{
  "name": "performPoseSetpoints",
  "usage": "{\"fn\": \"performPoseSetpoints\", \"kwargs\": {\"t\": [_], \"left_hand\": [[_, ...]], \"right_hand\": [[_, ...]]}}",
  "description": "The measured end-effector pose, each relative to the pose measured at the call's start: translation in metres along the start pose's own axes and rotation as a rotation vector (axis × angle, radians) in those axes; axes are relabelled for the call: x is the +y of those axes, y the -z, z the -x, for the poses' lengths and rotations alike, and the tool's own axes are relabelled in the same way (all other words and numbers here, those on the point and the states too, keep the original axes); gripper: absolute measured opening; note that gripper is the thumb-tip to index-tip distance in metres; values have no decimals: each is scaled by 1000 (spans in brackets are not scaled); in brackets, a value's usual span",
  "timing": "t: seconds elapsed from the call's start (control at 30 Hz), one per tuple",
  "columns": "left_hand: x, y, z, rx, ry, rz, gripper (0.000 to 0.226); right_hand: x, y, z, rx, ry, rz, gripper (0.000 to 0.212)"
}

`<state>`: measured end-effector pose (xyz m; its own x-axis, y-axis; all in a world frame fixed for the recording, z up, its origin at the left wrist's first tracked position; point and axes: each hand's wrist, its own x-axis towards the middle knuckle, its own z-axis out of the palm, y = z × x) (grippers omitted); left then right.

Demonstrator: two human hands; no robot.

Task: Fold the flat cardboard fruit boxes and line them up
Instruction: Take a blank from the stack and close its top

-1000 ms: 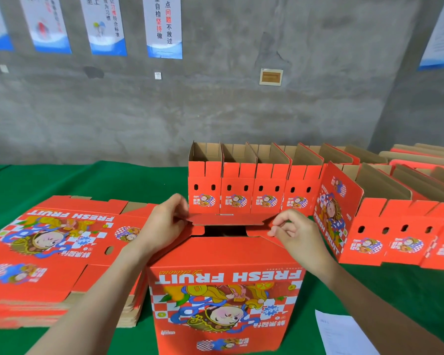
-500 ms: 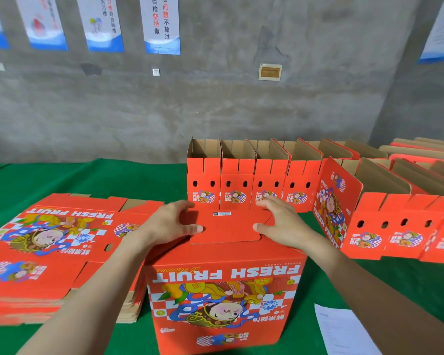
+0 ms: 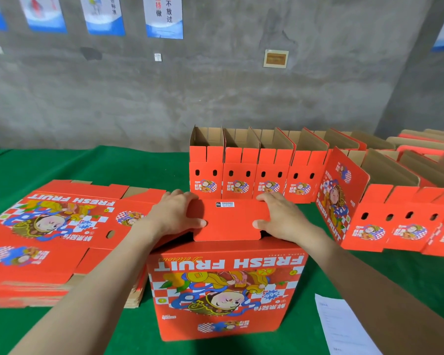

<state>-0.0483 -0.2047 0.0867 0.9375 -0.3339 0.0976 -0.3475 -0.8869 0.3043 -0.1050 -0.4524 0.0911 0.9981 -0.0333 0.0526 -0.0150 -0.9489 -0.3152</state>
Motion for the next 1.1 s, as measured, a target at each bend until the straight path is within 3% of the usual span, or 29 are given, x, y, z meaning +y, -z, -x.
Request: {"fn": "performPoseSetpoints", "kwargs": {"t": [0.43, 0.77, 0.83, 0.93, 1.03, 1.1], "left_hand": [[6, -1, 4, -1, 44, -57, 69], [-2, 1, 9, 7, -39, 7, 70], [-4, 2, 11, 96, -70, 175, 60], [-15, 5, 18, 250, 2, 621, 50], [-27, -5, 32, 182, 160, 1081, 57], [-34, -17, 42, 127, 273, 1184, 55]], "right_hand": [[0, -8, 1, 59, -2, 68, 65], [9, -6, 0, 11, 24, -5, 57], [9, -7, 0, 17, 30, -21, 54], [13, -4, -1, 38, 48, -69, 46], [18, -3, -1, 66, 64, -171, 40], [21, -3, 0, 73, 54, -303, 39]]}}
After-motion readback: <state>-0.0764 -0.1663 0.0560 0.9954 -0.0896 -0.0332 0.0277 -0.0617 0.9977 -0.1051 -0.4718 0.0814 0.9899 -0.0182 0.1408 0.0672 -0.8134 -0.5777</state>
